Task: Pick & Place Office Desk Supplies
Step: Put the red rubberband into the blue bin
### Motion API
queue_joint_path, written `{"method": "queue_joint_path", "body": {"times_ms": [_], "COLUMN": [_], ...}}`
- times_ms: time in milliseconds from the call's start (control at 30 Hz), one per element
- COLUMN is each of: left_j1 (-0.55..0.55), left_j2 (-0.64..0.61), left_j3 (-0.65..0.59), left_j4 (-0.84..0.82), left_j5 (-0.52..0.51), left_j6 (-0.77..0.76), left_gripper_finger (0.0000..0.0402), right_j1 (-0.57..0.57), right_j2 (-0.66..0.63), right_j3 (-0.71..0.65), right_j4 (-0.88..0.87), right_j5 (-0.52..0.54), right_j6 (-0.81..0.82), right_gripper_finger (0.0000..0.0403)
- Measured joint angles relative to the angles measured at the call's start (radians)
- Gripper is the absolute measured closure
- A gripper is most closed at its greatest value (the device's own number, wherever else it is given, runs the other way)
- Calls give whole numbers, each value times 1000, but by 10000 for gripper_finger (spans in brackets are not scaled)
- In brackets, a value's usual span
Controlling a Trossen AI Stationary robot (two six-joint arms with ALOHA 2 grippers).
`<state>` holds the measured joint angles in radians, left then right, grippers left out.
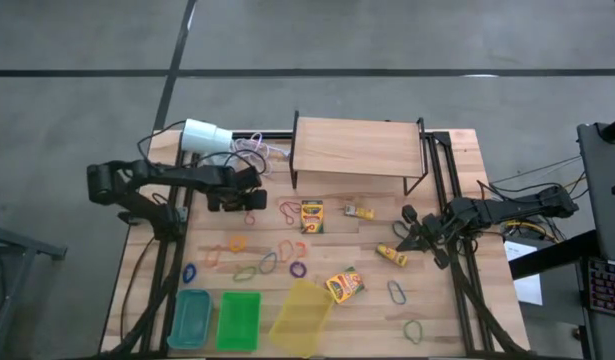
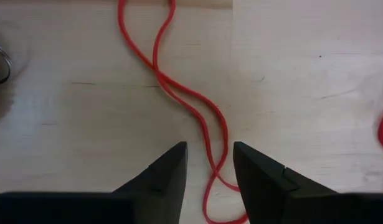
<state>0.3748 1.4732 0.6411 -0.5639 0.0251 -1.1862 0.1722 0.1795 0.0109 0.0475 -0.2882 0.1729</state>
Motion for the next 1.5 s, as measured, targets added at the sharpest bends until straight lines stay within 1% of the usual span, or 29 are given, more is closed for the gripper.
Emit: {"method": "queue_joint_path", "body": {"times_ms": [100, 400, 567, 733, 867, 967, 1100, 1167, 1333, 1500], "left_j1": [0, 0, 0, 0, 0, 0, -2, -11, -73, -175], "left_j2": [-4, -1, 1, -4, -35, -83, -163, -206, -309, -396], "left_j3": [-2, -5, -4, -3, -7, -5, -1, 0, 0, 0], "left_j4": [1, 7, 20, 10, 0, 1, 9, 10, 24, 38], "left_j5": [-7, -10, -8, -8, -20, -57, -72, -95, -183, -273], "left_j6": [0, 1, 3, 7, 18, 54, 110, 114, 122, 185], "left_gripper_finger": [288, 368, 396, 399, 400, 400, 400, 400, 401, 401], "right_j1": [0, 0, 0, 0, 0, 0, 0, 0, 0, 0], "right_j2": [0, 0, 0, 0, 0, 0, 0, 0, 0, 0], "right_j3": [0, 0, 0, 0, 0, 0, 0, 0, 0, 0], "right_j4": [0, 0, 0, 0, 0, 0, 0, 0, 0, 0], "right_j5": [0, 0, 0, 0, 0, 0, 0, 0, 0, 0], "right_j6": [0, 0, 0, 0, 0, 0, 0, 0, 0, 0], "right_gripper_finger": [394, 394, 394, 394, 394, 394, 394, 394, 394, 394]}}
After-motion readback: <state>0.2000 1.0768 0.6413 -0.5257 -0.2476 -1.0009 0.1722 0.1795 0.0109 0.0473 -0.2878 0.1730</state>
